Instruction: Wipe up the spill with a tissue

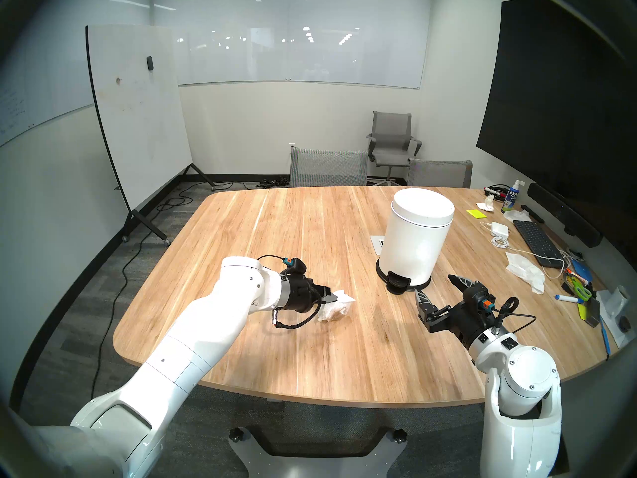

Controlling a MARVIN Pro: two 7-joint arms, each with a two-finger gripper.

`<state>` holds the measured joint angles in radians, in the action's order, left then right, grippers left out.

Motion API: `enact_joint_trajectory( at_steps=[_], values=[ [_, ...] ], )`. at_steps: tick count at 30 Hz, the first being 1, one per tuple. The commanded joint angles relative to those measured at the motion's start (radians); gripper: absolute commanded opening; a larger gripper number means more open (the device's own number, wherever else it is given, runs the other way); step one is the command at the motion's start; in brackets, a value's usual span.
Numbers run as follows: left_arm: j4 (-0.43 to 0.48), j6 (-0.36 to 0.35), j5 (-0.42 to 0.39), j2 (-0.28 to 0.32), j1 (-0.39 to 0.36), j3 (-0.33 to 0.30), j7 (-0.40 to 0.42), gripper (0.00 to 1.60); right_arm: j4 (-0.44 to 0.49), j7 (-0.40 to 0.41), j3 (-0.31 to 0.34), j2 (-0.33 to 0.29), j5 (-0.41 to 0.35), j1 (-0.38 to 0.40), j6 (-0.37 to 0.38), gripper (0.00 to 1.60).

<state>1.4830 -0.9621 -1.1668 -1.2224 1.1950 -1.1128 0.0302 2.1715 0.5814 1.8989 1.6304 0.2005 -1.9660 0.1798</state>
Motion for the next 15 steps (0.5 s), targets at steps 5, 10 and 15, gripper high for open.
enact_joint_trajectory(
  at_steps=[5,10,15],
  values=[
    [-0.006,0.002,-0.217,0.056,-0.070,0.062,-0.156,0.05,0.022,0.000,-0.003,0.000,-0.001,0.003,-0.002,1.60],
    [-0.019,0.002,-0.255,0.067,-0.082,0.078,-0.198,0.36,0.022,0.000,-0.003,0.000,-0.001,0.003,-0.001,1.60],
    [-0.016,0.002,-0.202,0.081,-0.083,0.085,-0.193,0.72,0.023,0.000,-0.003,0.000,-0.001,0.003,-0.001,1.60]
  ],
)
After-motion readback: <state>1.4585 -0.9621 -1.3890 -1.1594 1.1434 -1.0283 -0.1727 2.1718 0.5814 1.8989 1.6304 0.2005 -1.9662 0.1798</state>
